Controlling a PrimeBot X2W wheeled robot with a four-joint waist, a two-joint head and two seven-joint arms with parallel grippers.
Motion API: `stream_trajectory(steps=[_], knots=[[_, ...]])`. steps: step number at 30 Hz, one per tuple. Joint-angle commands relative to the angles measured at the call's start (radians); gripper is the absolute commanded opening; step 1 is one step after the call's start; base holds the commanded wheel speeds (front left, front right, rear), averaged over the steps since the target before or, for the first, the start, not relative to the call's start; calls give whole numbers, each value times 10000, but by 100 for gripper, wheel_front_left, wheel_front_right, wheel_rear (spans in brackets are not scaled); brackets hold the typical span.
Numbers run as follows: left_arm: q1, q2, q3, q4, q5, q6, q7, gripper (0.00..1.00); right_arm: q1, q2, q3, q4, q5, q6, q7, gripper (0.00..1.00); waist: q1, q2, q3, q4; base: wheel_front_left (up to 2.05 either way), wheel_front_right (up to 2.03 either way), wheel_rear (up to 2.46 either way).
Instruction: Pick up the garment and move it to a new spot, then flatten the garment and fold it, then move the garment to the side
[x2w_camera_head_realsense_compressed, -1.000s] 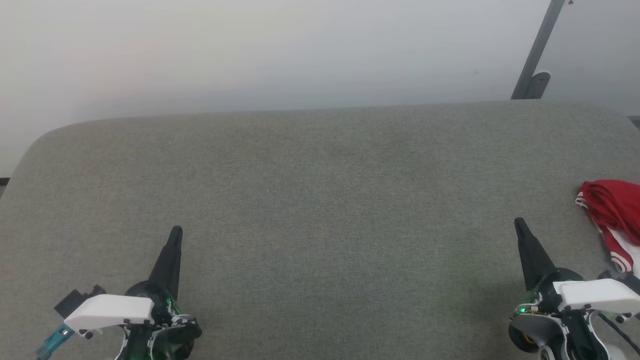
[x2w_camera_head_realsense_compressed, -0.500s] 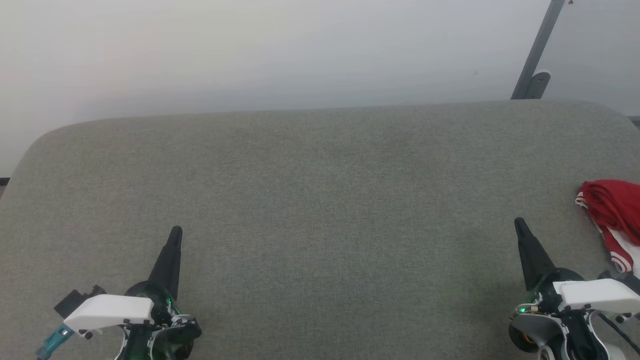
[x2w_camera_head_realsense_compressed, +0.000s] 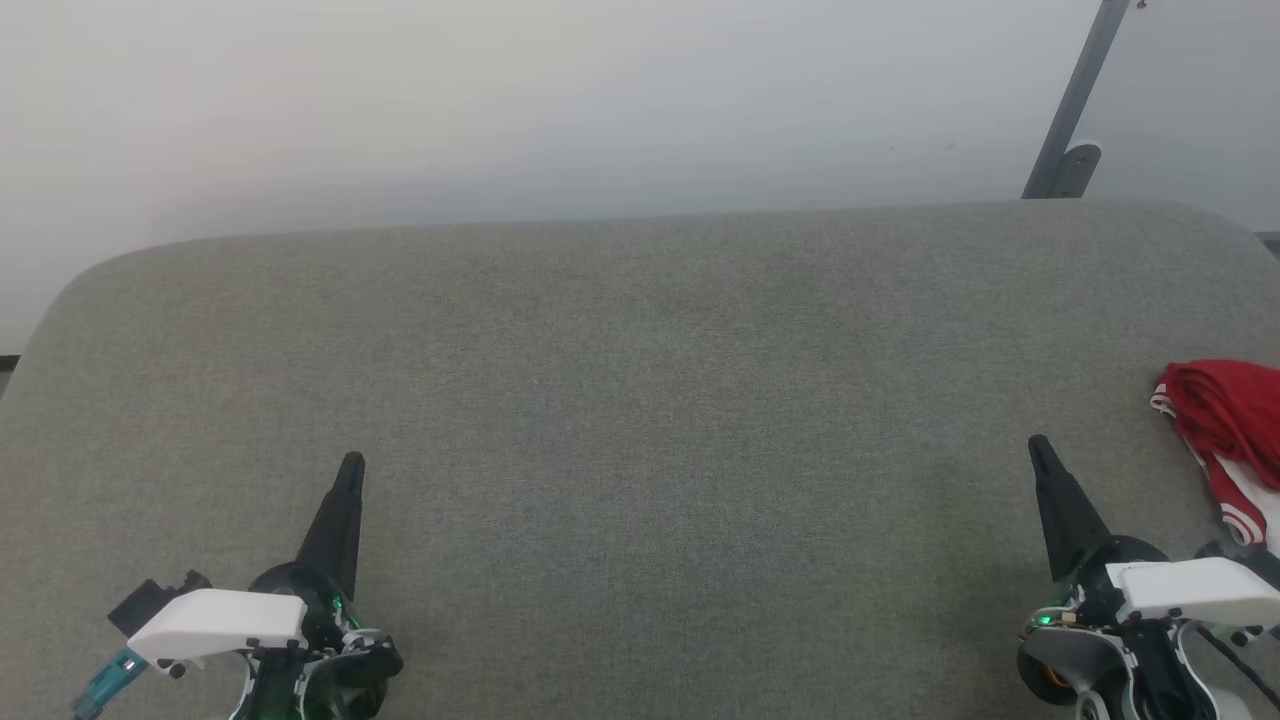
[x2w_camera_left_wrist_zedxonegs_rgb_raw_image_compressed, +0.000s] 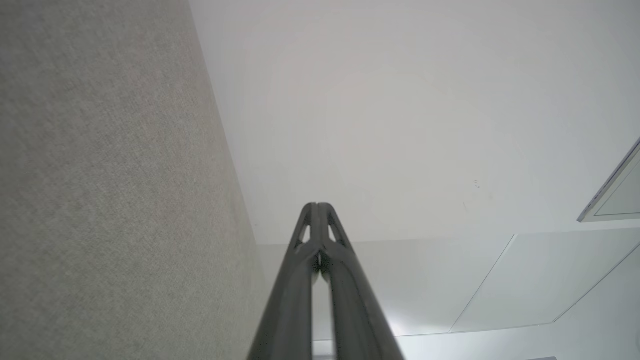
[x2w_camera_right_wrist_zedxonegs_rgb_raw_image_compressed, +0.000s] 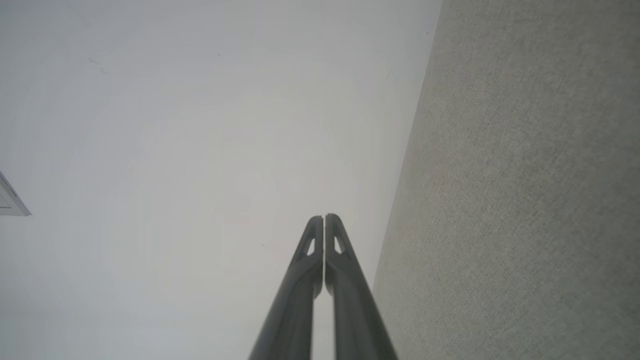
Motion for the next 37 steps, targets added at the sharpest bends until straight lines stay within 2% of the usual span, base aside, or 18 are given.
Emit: stream_trajectory(steps=[1, 37], knots=[[-101, 1, 29, -9, 50, 1, 31, 0, -55, 34, -2, 16, 41, 0, 28, 0, 0, -1, 0, 0, 0, 0, 0], [-108, -38, 88, -7, 94, 1, 71, 0, -55, 34, 1, 16, 43, 0, 26, 0, 0, -1, 0, 0, 0, 0, 0]])
